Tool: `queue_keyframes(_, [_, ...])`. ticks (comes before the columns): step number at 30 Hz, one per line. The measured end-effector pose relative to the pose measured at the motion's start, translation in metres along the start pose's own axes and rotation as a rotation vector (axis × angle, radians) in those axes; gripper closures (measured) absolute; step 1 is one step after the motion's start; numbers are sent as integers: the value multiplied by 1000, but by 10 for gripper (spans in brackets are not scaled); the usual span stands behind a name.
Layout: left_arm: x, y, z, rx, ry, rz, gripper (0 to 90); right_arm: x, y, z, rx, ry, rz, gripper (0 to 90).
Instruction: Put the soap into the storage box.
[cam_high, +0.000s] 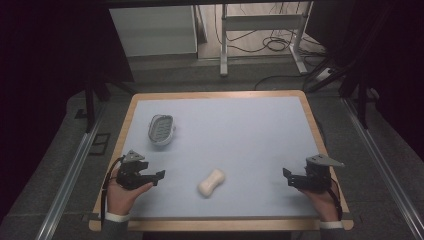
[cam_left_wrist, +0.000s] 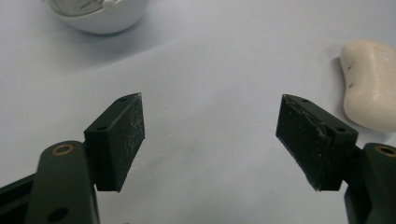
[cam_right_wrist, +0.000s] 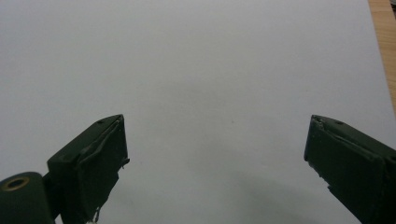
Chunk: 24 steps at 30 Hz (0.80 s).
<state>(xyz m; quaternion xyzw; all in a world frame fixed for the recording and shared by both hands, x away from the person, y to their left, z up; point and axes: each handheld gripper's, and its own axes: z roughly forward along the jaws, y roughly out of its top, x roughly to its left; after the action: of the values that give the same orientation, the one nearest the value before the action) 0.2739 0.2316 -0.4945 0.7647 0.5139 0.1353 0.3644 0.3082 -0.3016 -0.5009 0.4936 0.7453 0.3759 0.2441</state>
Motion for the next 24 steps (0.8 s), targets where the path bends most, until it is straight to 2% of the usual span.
queue_keyframes(6, [-3, 3, -2, 9, -22, 7, 231, -1, 0, -2, -6, -6, 2, 58])
queue_keyframes(11, [-4, 5, -4, 11, -22, 13, 231, -1, 0, -2, -8, -6, 3, 58])
queue_keyframes(24, [-20, 19, -4, 24, -45, 61, 225, -2, 1, -5, -8, 0, -2, 57])
